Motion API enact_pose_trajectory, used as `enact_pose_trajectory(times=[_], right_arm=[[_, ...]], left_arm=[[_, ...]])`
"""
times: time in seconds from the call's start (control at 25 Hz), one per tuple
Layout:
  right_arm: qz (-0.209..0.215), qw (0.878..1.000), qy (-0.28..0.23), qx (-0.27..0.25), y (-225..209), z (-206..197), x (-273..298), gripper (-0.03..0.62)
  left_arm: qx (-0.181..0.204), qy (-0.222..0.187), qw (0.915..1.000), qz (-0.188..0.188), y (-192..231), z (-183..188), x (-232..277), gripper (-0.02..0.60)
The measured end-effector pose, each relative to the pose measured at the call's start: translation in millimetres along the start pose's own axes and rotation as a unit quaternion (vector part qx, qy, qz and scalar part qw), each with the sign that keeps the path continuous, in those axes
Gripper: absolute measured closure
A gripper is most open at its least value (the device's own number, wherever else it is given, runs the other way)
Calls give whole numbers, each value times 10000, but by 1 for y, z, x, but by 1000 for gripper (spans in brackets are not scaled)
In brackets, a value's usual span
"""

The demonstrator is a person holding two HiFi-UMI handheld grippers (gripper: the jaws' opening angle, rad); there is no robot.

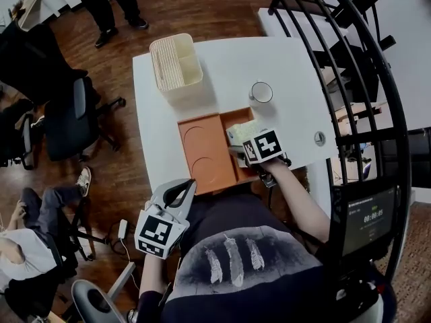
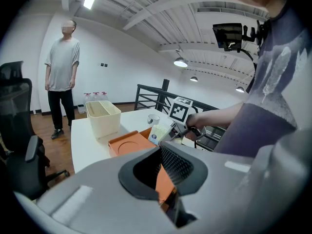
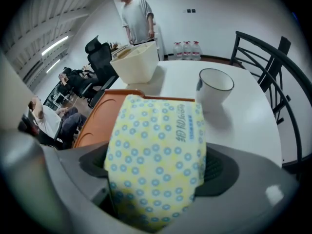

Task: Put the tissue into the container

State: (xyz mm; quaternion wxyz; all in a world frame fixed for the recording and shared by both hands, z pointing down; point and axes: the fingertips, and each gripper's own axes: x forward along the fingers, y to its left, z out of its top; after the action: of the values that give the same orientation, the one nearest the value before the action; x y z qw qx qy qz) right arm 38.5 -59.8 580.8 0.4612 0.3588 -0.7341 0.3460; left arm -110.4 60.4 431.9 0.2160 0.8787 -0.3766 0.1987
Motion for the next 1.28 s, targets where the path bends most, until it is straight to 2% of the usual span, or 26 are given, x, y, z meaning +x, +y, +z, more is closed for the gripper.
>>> enact_pose_trajectory(times=[0.2, 0.36, 0.44, 0.64, 0.72, 0.8, 0.84, 0.92, 0.96, 1.0, 1.04, 1.16, 1.28], right_arm=[[-179, 9998, -105, -69, -2, -2, 7, 71], [17, 9998, -200, -49, 3, -1, 3, 69], [37, 9995, -303, -106, 5, 3, -4, 42], [-70, 9956, -770, -531, 3, 26, -41, 36], [49, 9908, -1084, -806, 9, 42, -67, 36], [348, 9825, -1362, -1223, 25, 55, -95, 41], [574, 9762, -1504, -1451, 34, 61, -108, 92], [1105, 9586, -1874, -1835, 55, 71, -135, 250], [1367, 9488, -2068, -1957, 65, 75, -146, 346], [1628, 9396, -2232, -2021, 75, 76, -155, 490], [1908, 9315, -2346, -2022, 86, 75, -163, 591], [2693, 9131, -2513, -1751, 107, 63, -179, 591], [2885, 9056, -2619, -1676, 108, 55, -186, 591]], left_arm=[[13, 19, 10000, -34, -2, 0, 1, 568], [30, 25, 10000, -39, -2, 1, 4, 568], [33, 29, 10000, -37, -1, 1, 4, 568], [47, 4, 10000, -34, -3, 5, 3, 568], [16, -42, 10000, -43, -4, 10, 3, 568], [-4, -91, 9999, -81, -4, 17, 4, 568], [-18, -121, 9999, -103, -3, 22, 6, 568], [-4, -173, 9998, -123, 3, 37, 12, 568], [91, -167, 9997, -121, 8, 44, 13, 568], [201, -160, 9996, -109, 12, 50, 13, 568], [284, -173, 9994, -94, 15, 55, 12, 568], [317, -290, 9990, -94, 14, 64, 9, 568], [320, -251, 9991, -148, 7, 61, 11, 568]])
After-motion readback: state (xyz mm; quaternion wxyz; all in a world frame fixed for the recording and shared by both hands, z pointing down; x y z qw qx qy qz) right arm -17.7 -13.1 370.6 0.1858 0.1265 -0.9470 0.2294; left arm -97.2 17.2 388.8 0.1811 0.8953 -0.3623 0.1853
